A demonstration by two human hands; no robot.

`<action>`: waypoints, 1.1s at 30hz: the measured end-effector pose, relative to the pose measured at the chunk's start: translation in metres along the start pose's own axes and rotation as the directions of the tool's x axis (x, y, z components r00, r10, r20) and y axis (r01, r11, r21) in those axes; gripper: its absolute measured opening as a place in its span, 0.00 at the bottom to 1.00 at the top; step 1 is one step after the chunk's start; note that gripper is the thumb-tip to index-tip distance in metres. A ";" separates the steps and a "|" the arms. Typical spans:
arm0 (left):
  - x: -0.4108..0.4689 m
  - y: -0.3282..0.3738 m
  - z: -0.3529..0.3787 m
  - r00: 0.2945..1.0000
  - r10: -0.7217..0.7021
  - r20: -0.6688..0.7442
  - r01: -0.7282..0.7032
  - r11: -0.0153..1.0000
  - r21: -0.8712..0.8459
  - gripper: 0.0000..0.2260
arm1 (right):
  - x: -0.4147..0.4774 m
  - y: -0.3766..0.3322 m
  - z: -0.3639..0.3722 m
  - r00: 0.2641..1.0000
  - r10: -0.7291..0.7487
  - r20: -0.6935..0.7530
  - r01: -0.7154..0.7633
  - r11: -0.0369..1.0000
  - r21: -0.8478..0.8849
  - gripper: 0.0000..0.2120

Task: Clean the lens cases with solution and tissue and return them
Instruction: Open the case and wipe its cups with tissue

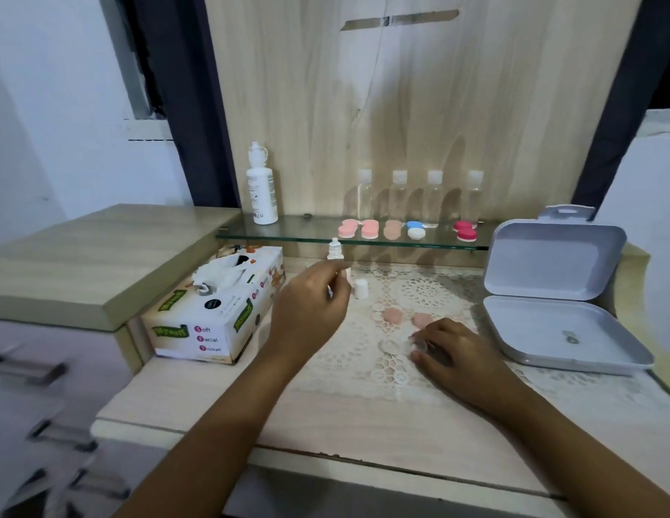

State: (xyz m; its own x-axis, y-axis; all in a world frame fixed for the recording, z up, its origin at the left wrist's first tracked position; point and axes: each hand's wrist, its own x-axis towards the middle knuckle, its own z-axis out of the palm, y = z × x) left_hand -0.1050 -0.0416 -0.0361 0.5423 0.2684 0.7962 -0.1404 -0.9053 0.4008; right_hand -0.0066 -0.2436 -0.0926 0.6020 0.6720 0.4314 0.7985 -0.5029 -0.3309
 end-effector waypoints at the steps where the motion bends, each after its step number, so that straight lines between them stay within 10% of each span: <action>1: 0.004 -0.004 -0.006 0.997 -0.072 0.006 0.072 0.997 0.004 0.10 | 0.001 -0.001 0.000 1.000 -0.002 0.009 0.002 1.000 -0.005 0.15; 11: 0.037 -0.077 -0.072 0.885 -0.465 0.016 0.341 0.672 0.657 0.14 | 0.002 0.002 0.003 1.000 -0.014 0.019 0.014 1.000 0.018 0.15; 20: 0.045 -0.100 -0.089 0.769 -0.634 0.076 0.362 0.530 0.767 0.10 | 0.003 0.001 0.004 0.999 -0.035 0.020 0.035 0.999 0.004 0.14; 25: 0.045 -0.107 -0.089 0.798 -0.601 0.041 0.400 0.579 0.711 0.11 | 0.002 0.000 0.004 0.999 -0.044 0.004 0.044 0.999 0.020 0.13; 33: 0.061 -0.092 -0.102 0.848 -0.529 -0.041 0.529 0.840 0.119 0.08 | 0.002 0.000 0.003 0.999 -0.041 0.000 0.041 0.999 0.035 0.12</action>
State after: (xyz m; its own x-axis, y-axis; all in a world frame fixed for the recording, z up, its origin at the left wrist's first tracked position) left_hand -0.1438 0.0916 0.0219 0.5002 0.7195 0.4817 0.2677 -0.6576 0.7042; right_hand -0.0052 -0.2407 -0.0947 0.5688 0.6918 0.4450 0.8218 -0.4557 -0.3420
